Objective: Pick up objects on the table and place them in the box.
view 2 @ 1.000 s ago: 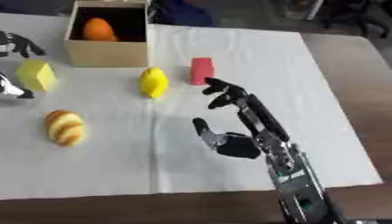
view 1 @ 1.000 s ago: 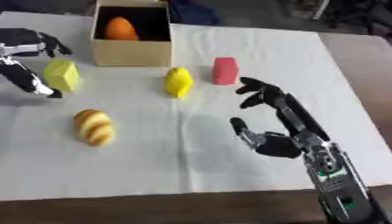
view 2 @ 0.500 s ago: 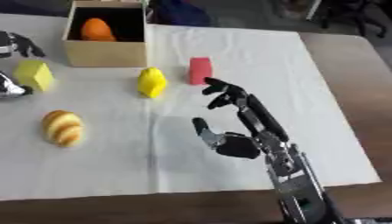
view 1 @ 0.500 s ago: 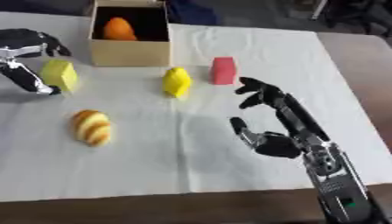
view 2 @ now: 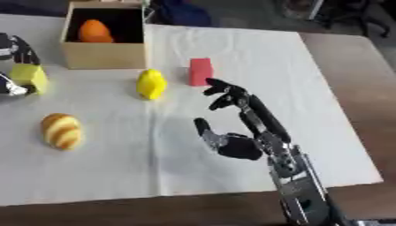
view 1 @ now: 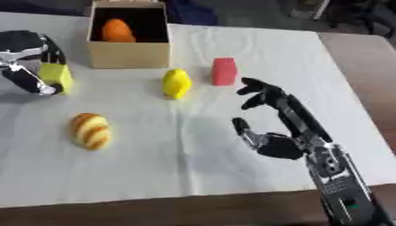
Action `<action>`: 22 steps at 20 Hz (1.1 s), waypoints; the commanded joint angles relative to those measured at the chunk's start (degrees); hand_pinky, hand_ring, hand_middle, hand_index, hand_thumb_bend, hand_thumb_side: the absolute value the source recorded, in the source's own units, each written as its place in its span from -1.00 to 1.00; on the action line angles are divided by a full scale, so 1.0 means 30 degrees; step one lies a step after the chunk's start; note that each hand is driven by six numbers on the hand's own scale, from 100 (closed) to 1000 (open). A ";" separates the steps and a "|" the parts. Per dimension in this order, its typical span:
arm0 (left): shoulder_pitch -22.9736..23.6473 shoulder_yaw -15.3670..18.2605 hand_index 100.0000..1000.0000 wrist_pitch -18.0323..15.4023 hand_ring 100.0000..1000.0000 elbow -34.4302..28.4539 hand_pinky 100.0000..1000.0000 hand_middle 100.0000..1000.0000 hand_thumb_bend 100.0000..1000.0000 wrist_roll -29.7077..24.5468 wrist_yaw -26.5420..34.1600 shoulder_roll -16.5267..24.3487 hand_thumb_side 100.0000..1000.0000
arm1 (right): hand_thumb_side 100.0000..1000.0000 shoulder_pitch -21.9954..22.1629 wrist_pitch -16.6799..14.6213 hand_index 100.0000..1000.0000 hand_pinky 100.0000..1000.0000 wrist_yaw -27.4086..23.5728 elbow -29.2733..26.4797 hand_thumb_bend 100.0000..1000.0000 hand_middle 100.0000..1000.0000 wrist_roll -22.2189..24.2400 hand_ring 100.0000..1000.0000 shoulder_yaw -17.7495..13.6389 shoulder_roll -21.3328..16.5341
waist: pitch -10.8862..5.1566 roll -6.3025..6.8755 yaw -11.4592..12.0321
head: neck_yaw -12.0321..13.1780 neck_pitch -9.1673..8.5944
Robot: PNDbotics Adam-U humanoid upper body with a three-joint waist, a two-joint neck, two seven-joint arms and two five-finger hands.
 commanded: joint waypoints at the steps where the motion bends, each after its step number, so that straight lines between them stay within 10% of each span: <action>1: -0.0410 0.0201 0.15 -0.0060 -0.02 -0.0780 0.33 -0.15 -0.55 0.0509 0.0138 0.0784 -0.70 | -0.21 -0.0142 -0.0003 0.88 0.36 -0.0108 -0.0171 -0.71 0.47 -0.0036 0.24 -0.0083 -0.0103 | -0.0520 0.0203 -0.0030 | -0.0102 -0.0044; 3: -0.0566 0.0230 0.14 -0.0161 -0.04 -0.1408 0.32 -0.16 -0.88 0.0512 0.0629 0.1107 -0.45 | -0.21 -0.0138 0.0018 0.88 0.36 -0.0097 -0.0166 -0.72 0.47 -0.0071 0.24 -0.0107 -0.0127 | -0.0537 0.0225 -0.0025 | -0.0128 -0.0067; 6: -0.1029 0.0306 0.15 -0.0062 -0.03 -0.2640 0.33 -0.15 -0.49 0.0406 0.1667 0.1626 -0.74 | -0.21 -0.0119 0.0041 0.88 0.36 -0.0102 -0.0141 -0.72 0.47 -0.0104 0.24 -0.0097 -0.0141 | -0.0568 0.0264 0.0006 | -0.0150 -0.0062; 22: -0.2733 0.0950 0.28 0.2408 0.02 -0.0848 0.36 -0.06 -0.56 0.6949 0.0247 -0.1132 -1.00 | -0.20 -0.0111 -0.0036 0.88 0.36 -0.0439 -0.0051 -0.74 0.46 0.0121 0.23 0.0342 0.0021 | -0.0732 0.0073 -0.1107 | 0.0648 -0.0080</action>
